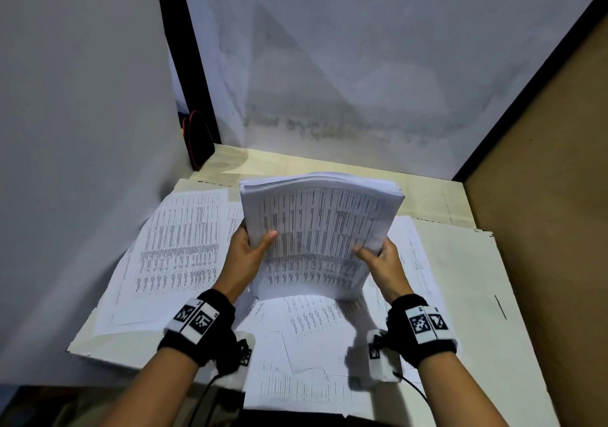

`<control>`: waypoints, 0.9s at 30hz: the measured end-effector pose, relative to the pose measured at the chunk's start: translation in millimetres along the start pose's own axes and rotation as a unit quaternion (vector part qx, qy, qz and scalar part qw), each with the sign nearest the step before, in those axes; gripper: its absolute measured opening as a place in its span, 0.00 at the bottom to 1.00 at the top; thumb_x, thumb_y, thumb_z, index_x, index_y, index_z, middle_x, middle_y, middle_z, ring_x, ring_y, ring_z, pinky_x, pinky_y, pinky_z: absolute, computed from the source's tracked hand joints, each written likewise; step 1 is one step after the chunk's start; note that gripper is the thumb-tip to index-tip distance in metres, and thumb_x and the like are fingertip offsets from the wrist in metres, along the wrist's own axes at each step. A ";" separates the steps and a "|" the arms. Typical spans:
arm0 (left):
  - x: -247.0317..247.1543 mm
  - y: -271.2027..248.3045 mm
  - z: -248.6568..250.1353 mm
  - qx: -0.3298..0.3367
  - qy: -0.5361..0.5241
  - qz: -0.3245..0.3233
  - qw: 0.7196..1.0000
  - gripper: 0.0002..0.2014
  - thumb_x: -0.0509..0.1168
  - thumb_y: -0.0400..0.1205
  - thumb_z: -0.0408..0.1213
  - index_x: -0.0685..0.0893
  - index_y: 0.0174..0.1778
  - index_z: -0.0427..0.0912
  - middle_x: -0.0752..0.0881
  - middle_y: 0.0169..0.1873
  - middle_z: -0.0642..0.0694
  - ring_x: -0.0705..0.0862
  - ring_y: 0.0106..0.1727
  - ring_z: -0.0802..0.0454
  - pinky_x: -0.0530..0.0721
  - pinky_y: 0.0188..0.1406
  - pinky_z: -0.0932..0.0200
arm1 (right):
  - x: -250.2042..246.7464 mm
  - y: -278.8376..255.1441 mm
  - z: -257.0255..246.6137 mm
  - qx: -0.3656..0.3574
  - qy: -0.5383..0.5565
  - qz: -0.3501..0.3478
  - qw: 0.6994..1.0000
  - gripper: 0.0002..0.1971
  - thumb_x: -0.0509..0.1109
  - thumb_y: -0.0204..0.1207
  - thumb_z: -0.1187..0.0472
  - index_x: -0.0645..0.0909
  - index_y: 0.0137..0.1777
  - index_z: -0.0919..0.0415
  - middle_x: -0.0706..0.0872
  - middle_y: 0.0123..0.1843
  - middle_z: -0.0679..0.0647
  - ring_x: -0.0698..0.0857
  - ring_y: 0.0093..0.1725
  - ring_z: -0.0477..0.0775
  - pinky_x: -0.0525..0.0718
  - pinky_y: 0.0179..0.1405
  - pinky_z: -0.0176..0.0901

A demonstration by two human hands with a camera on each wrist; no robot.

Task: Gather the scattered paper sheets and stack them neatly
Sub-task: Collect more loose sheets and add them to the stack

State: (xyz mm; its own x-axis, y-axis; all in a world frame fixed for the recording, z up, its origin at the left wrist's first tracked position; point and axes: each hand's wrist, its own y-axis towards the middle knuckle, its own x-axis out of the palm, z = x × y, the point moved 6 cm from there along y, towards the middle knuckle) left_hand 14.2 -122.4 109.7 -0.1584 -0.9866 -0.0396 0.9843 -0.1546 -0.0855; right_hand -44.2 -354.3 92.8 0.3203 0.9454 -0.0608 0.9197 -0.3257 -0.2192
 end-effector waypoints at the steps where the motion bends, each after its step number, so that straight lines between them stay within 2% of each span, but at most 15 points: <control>1: 0.4 0.8 -1.7 -0.004 0.006 -0.001 1.000 0.14 0.62 0.81 0.32 0.78 0.62 0.37 0.86 0.48 0.53 0.86 0.51 0.59 0.83 0.61 0.49 | -0.5 0.6 2.2 0.004 -0.006 -0.001 1.000 0.17 0.67 0.75 0.70 0.75 0.64 0.65 0.85 0.52 0.50 0.85 0.54 0.53 0.78 0.66 0.55; 3: 0.9 0.7 -4.7 -0.008 0.018 0.004 1.000 0.15 0.61 0.81 0.32 0.77 0.63 0.34 0.85 0.48 0.52 0.85 0.52 0.56 0.81 0.64 0.44 | 1.6 -0.1 4.9 0.011 -0.018 -0.003 1.000 0.15 0.66 0.77 0.69 0.75 0.63 0.64 0.85 0.52 0.49 0.83 0.58 0.56 0.77 0.68 0.57; 5: -0.4 1.5 -4.2 0.008 0.020 0.020 1.000 0.16 0.60 0.82 0.33 0.75 0.65 0.35 0.85 0.52 0.50 0.84 0.56 0.53 0.79 0.66 0.45 | 4.0 -0.3 3.0 0.004 -0.027 -0.007 1.000 0.14 0.65 0.77 0.69 0.75 0.63 0.62 0.84 0.51 0.46 0.84 0.55 0.52 0.79 0.66 0.53; 7: -2.8 1.6 -1.5 0.031 0.011 0.028 0.999 0.18 0.59 0.82 0.33 0.72 0.68 0.37 0.83 0.56 0.48 0.82 0.61 0.49 0.78 0.66 0.48 | 2.5 -1.4 -2.7 -0.009 -0.026 -0.010 1.000 0.12 0.64 0.78 0.69 0.75 0.59 0.58 0.84 0.50 0.44 0.84 0.51 0.43 0.84 0.57 0.41; 9: -3.8 -1.3 -0.6 0.047 -0.002 0.026 0.999 0.18 0.59 0.82 0.35 0.71 0.68 0.40 0.82 0.56 0.52 0.81 0.61 0.54 0.79 0.63 0.56 | -3.7 -2.7 -5.3 -0.022 -0.007 -0.010 1.000 0.12 0.67 0.76 0.69 0.77 0.58 0.59 0.86 0.50 0.45 0.86 0.48 0.39 0.86 0.50 0.33; 11: 0.0 -7.4 -9.7 0.039 -0.001 0.003 0.999 0.22 0.60 0.80 0.42 0.69 0.69 0.40 0.81 0.54 0.56 0.80 0.57 0.65 0.80 0.58 0.66 | -6.1 -5.5 2.6 -0.010 -0.011 -0.024 1.000 0.15 0.70 0.73 0.68 0.78 0.60 0.61 0.87 0.52 0.47 0.87 0.49 0.39 0.85 0.55 0.41; 12: 1.8 -9.7 -19.1 0.021 -0.007 -0.011 1.000 0.27 0.60 0.78 0.49 0.69 0.69 0.37 0.81 0.55 0.54 0.81 0.56 0.67 0.80 0.57 0.69 | -3.4 -7.1 10.5 0.009 -0.025 -0.041 0.999 0.16 0.71 0.73 0.67 0.79 0.60 0.59 0.87 0.52 0.46 0.87 0.50 0.38 0.82 0.58 0.45; 14: 6.4 -11.5 -40.2 -0.020 0.000 -0.043 0.999 0.31 0.58 0.78 0.52 0.66 0.72 0.36 0.80 0.62 0.48 0.79 0.62 0.63 0.77 0.65 0.62 | 5.1 -10.1 26.7 0.038 -0.062 -0.067 0.995 0.13 0.70 0.74 0.65 0.79 0.57 0.53 0.86 0.51 0.43 0.85 0.51 0.40 0.80 0.59 0.43; 16: 8.6 -5.9 -53.8 -0.031 0.062 -0.086 0.994 0.20 0.55 0.83 0.43 0.67 0.71 0.41 0.78 0.65 0.50 0.76 0.66 0.56 0.74 0.68 0.60 | 6.2 -7.2 30.0 0.037 -0.083 -0.040 0.995 0.06 0.69 0.75 0.65 0.80 0.49 0.54 0.85 0.44 0.45 0.84 0.48 0.49 0.82 0.46 0.29; 18: 2.0 6.0 -64.1 -0.037 0.131 -0.118 0.984 0.13 0.56 0.84 0.35 0.68 0.64 0.44 0.80 0.57 0.50 0.78 0.60 0.52 0.77 0.57 0.69 | -4.7 0.2 23.5 0.038 -0.093 0.028 0.995 0.02 0.69 0.75 0.66 0.79 0.45 0.62 0.83 0.38 0.52 0.82 0.41 0.53 0.78 0.26 0.20; 19: -9.1 13.7 -73.0 -0.046 0.171 -0.114 0.978 0.14 0.57 0.84 0.33 0.68 0.65 0.42 0.79 0.57 0.45 0.78 0.59 0.49 0.77 0.54 0.69 | -11.3 4.5 19.1 0.036 -0.098 0.053 0.993 0.03 0.70 0.75 0.67 0.79 0.45 0.65 0.82 0.39 0.54 0.80 0.39 0.53 0.75 0.21 0.20; 21: -42.6 30.6 -98.3 -0.078 0.268 -0.076 0.957 0.22 0.63 0.81 0.35 0.67 0.71 0.38 0.75 0.65 0.35 0.76 0.65 0.41 0.76 0.61 0.55 | -25.6 13.7 9.2 0.022 -0.120 0.081 0.989 0.03 0.69 0.75 0.69 0.78 0.45 0.67 0.81 0.41 0.58 0.77 0.38 0.53 0.74 0.19 0.25; 23: -82.7 39.1 -132.2 -0.138 0.394 -0.044 0.907 0.34 0.68 0.77 0.44 0.61 0.76 0.38 0.70 0.72 0.34 0.71 0.72 0.36 0.71 0.70 0.44 | -39.7 21.1 8.1 0.026 -0.129 0.105 0.986 0.04 0.69 0.74 0.69 0.78 0.47 0.68 0.81 0.43 0.60 0.77 0.42 0.54 0.76 0.27 0.37; 25: -113.7 39.2 -157.6 -0.191 0.492 -0.023 0.849 0.41 0.68 0.74 0.52 0.57 0.78 0.40 0.65 0.75 0.34 0.64 0.75 0.33 0.65 0.73 0.39 | -52.0 26.1 10.3 0.035 -0.124 0.126 0.984 0.06 0.70 0.74 0.68 0.78 0.48 0.68 0.81 0.44 0.61 0.78 0.43 0.55 0.75 0.39 0.43; 27: -140.1 41.1 -169.7 -0.220 0.514 0.024 0.828 0.41 0.66 0.75 0.54 0.56 0.78 0.40 0.62 0.77 0.34 0.60 0.77 0.32 0.61 0.74 0.37 | -59.8 30.1 11.2 0.033 -0.124 0.139 0.982 0.06 0.71 0.74 0.67 0.78 0.47 0.68 0.81 0.43 0.62 0.78 0.44 0.57 0.74 0.44 0.48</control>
State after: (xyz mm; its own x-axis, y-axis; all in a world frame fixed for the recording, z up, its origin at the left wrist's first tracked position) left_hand 63.6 18.3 -57.2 -0.3253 -0.3890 -0.8619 0.9034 0.1414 -0.4048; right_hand -38.2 -420.5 78.9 0.4847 0.7972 -0.3601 0.7852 -0.5779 -0.2226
